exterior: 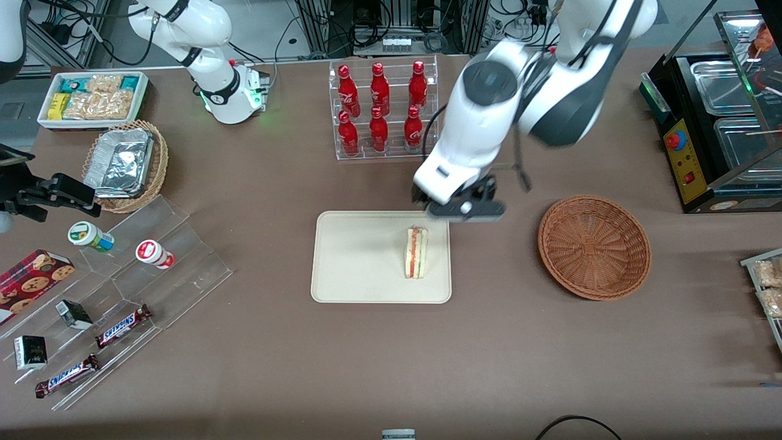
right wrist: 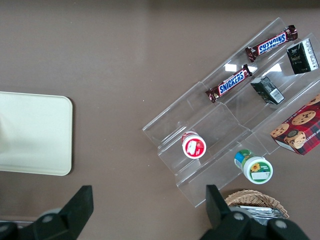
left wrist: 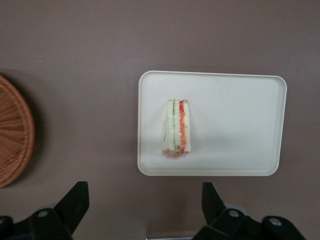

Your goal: Place sandwich from basket to tray

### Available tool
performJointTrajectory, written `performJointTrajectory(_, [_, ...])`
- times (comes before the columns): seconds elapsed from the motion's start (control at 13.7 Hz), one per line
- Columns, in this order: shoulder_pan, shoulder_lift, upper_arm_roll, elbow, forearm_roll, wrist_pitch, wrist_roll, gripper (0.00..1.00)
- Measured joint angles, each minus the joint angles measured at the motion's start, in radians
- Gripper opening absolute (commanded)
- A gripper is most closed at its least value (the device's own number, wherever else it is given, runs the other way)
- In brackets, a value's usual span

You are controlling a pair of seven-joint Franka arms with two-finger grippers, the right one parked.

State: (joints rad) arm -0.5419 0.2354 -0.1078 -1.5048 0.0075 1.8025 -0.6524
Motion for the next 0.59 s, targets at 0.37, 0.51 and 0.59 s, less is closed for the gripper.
performJointTrajectory(0.37, [0.132,-0.191,0.006,-0.008,0.0,-0.224,0.229,1.0])
performJointTrajectory(0.51, [0.206,-0.23,0.01,-0.011,-0.001,-0.271,0.325,1.0])
performJointTrajectory(0.59, [0.245,-0.246,0.011,-0.011,-0.002,-0.297,0.373,1.0])
